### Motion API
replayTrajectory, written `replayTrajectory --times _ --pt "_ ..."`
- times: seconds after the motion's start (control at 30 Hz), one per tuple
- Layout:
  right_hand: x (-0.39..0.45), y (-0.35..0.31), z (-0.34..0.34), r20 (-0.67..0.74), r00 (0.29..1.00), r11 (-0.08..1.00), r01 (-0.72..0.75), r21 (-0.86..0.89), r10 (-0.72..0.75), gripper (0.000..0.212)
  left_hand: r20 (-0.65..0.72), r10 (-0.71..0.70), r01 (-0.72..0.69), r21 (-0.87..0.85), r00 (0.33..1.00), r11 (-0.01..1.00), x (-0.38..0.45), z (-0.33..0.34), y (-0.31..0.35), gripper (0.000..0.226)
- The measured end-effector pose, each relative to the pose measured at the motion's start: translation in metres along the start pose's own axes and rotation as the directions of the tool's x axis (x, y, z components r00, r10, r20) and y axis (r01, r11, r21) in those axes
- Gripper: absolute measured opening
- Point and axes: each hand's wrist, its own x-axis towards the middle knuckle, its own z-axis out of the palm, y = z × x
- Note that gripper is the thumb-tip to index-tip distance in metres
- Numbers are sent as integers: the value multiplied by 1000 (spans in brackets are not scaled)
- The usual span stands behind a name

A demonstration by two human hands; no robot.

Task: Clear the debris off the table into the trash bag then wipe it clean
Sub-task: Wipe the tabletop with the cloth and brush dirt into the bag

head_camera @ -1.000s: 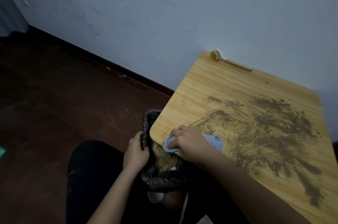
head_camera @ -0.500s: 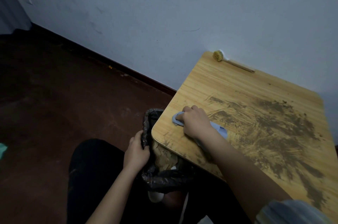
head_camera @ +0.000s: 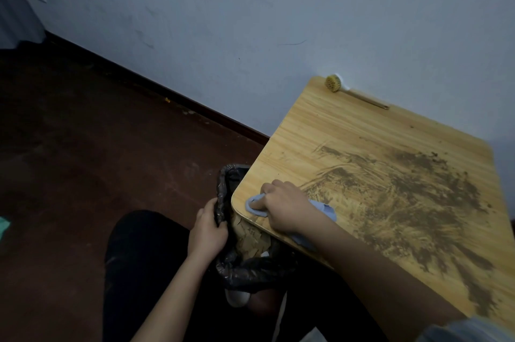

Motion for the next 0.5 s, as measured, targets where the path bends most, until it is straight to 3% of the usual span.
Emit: replayTrajectory --times 0.5 --pt "-17 -9 3 -13 995 989 103 102 -102 36 7 -4 4 -30 1000 1000 0 0 0 55"
